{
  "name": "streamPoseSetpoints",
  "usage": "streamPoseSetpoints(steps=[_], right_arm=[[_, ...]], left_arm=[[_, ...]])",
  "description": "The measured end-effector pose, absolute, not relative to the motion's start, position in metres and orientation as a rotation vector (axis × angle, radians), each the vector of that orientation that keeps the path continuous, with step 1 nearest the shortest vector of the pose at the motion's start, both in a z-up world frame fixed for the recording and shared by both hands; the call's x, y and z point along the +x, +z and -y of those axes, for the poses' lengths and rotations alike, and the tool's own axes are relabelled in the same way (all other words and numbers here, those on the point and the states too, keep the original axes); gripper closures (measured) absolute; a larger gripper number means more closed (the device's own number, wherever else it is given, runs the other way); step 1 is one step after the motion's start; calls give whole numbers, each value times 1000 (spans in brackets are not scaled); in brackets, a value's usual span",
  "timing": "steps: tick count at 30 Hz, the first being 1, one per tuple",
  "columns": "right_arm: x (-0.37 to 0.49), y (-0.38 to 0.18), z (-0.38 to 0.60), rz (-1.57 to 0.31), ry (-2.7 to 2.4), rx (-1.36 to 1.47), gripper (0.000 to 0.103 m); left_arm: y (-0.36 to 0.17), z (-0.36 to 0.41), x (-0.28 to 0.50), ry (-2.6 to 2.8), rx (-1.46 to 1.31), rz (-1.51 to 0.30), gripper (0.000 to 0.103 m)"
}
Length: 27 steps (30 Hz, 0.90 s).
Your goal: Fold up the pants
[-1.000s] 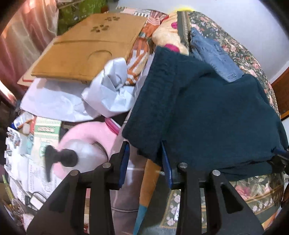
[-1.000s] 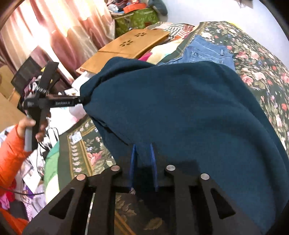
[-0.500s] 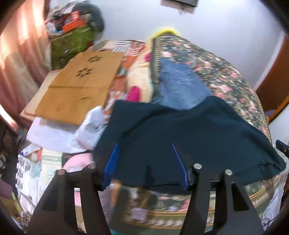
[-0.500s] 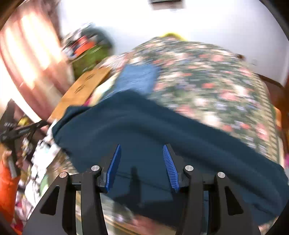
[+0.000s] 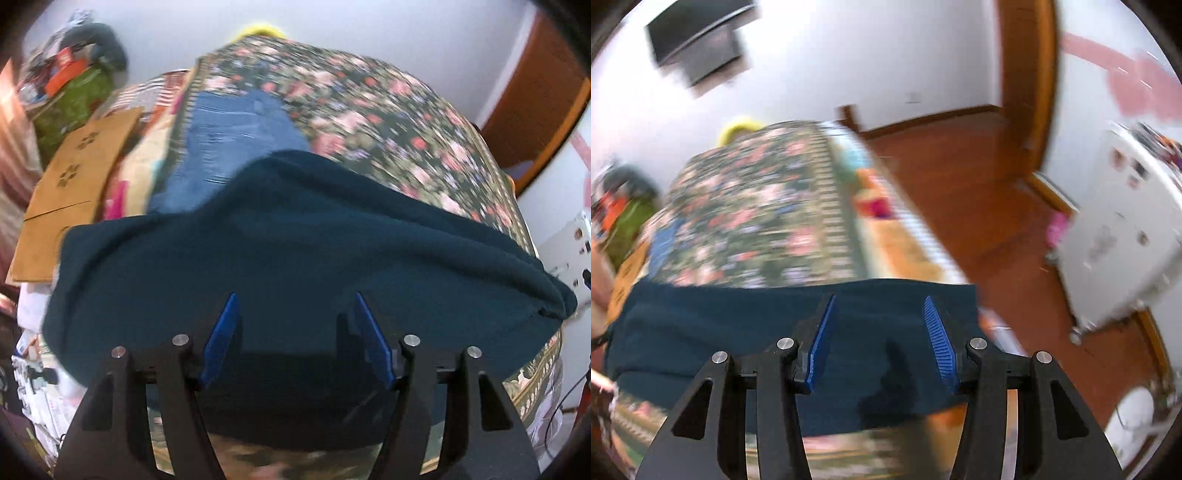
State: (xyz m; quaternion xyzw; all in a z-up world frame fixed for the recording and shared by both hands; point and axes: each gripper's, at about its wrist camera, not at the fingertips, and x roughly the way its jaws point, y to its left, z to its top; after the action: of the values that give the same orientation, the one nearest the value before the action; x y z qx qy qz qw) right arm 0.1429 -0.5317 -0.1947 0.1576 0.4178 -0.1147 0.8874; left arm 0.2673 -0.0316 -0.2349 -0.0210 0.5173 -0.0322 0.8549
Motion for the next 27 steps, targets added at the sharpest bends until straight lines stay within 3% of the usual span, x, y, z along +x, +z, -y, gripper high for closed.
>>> streamPoseSetpoints(steps=[4, 6, 16, 27], right_arm=[[143, -215, 572, -893, -278, 406, 58], [149, -226, 583, -893, -269, 451, 58], [151, -291, 566, -1048, -154, 503, 58], [164, -289, 566, -1026, -109, 438, 58]], left_arm=[[-260, 63, 274, -71, 28, -1145, 36], [-262, 69, 273, -38, 49, -1106, 28], [-269, 57, 274, -5, -32, -1126, 12], [-268, 60, 273, 18, -2, -1113, 10]])
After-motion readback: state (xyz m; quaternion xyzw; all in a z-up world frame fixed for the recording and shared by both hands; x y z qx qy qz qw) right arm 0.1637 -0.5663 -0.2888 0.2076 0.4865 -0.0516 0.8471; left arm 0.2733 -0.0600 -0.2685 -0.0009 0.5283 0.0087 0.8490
